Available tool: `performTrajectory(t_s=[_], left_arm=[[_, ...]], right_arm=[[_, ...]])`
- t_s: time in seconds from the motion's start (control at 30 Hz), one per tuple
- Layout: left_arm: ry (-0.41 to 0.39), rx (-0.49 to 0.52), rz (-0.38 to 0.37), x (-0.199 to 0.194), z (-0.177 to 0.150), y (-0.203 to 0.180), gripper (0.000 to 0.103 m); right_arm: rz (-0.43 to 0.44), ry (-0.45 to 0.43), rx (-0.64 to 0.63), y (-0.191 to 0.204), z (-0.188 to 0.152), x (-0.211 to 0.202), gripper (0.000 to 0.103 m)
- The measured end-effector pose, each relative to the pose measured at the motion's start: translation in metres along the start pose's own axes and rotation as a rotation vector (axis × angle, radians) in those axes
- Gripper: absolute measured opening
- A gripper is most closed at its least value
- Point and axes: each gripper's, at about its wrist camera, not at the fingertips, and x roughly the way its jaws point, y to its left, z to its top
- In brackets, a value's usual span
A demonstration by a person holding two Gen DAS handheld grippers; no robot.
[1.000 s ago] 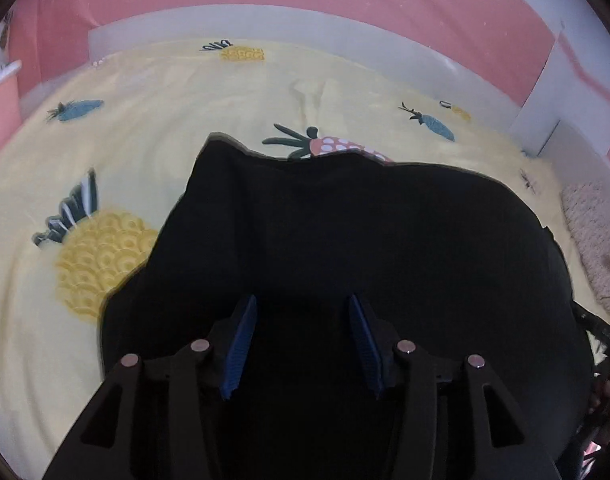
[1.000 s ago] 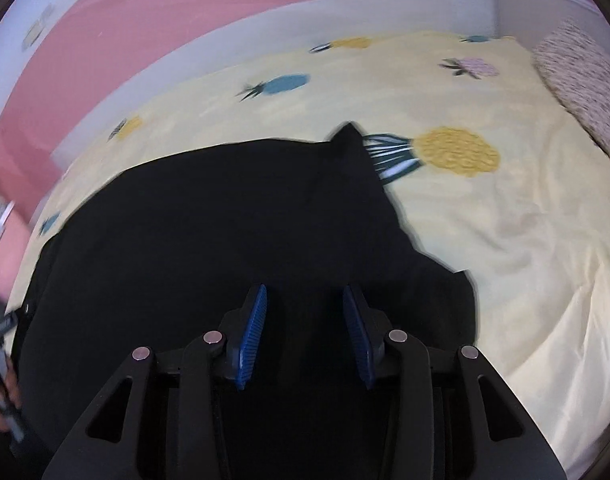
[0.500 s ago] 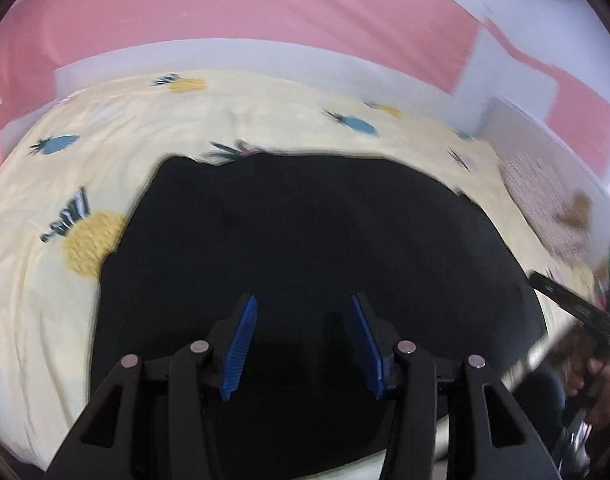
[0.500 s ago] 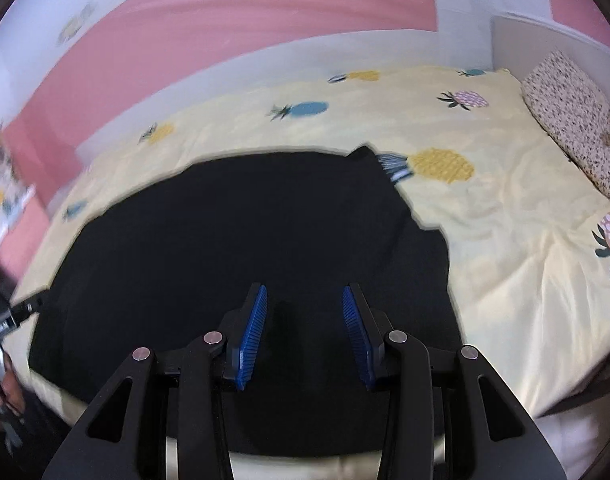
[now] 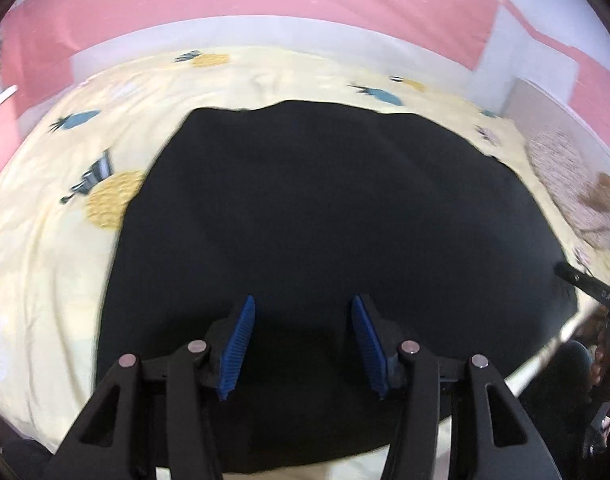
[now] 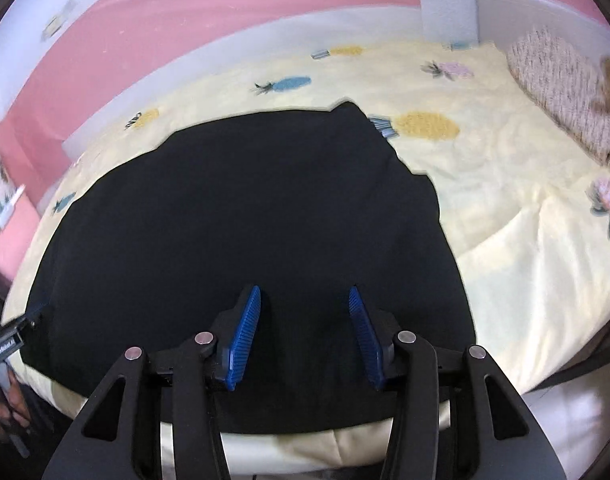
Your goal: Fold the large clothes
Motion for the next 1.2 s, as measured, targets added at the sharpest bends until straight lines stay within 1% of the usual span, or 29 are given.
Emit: performTrajectory(t_s=[0.03,0.1,0.2,0.33,0.4,0.43,0.47,0.53,0.57,0.63,0.73,0.8,0.83,0.93,1.0,1.07,1.1,1.17,1.2], left_arm=[[-0.004,-0.009,0.017,0.001,-0.001,0.005,0.053],[-0.006,-0.032,0.033,0.001,0.003,0.013,0.053],[-0.009,-0.053,0.046,-0.002,0.007,0.021,0.053],[-0.019,-0.047,0.066,0.007,0.025,0.021,0.053],[-0.03,-0.048,0.077,0.015,0.036,0.022,0.053],[-0.036,-0.053,0.079,0.02,0.041,0.023,0.053],[-0.04,-0.057,0.095,0.026,0.044,0.026,0.053],[-0.044,-0.068,0.103,0.035,0.047,0.031,0.053],[-0.05,-0.072,0.098,0.038,0.047,0.032,0.053],[-0.053,-0.065,0.093,0.042,0.046,0.033,0.053],[-0.054,-0.059,0.092,0.044,0.045,0.034,0.053],[-0.045,-0.063,0.1,0.04,0.046,0.034,0.053],[-0.039,-0.065,0.104,0.036,0.047,0.033,0.053],[-0.034,-0.084,0.097,0.016,0.044,0.032,0.053],[-0.042,-0.094,0.099,0.001,0.04,0.032,0.053],[-0.04,-0.096,0.111,-0.012,0.034,0.031,0.053],[-0.041,-0.098,0.111,-0.018,0.031,0.03,0.053],[-0.043,-0.093,0.108,-0.029,0.025,0.029,0.053],[-0.045,-0.085,0.111,-0.033,0.023,0.028,0.053]], right_arm=[[0.016,0.003,0.038,-0.01,0.001,0.009,0.047],[0.028,-0.014,0.089,-0.021,0.006,0.011,0.047],[0.002,-0.034,0.072,-0.019,0.021,0.009,0.047],[0.036,-0.054,0.075,-0.013,0.055,0.018,0.047],[0.046,-0.055,0.083,-0.013,0.076,0.034,0.047],[0.04,-0.056,0.085,-0.015,0.081,0.041,0.047],[0.017,-0.053,0.084,-0.018,0.089,0.051,0.047],[-0.013,-0.035,0.086,-0.027,0.095,0.07,0.047],[-0.029,-0.018,0.088,-0.033,0.095,0.079,0.047],[-0.038,-0.011,0.098,-0.039,0.089,0.083,0.047],[-0.051,-0.008,0.086,-0.039,0.086,0.076,0.047],[-0.081,-0.008,0.077,-0.035,0.085,0.064,0.047],[-0.082,-0.013,0.078,-0.032,0.082,0.054,0.047],[-0.043,-0.031,0.066,-0.027,0.073,0.028,0.047],[-0.026,-0.039,0.041,-0.02,0.061,0.009,0.048],[-0.023,-0.026,0.01,-0.016,0.051,0.0,0.048],[-0.023,-0.02,-0.007,-0.013,0.045,-0.004,0.049],[-0.018,-0.009,-0.035,-0.008,0.033,-0.013,0.055],[-0.016,-0.004,-0.044,-0.005,0.027,-0.018,0.055]])
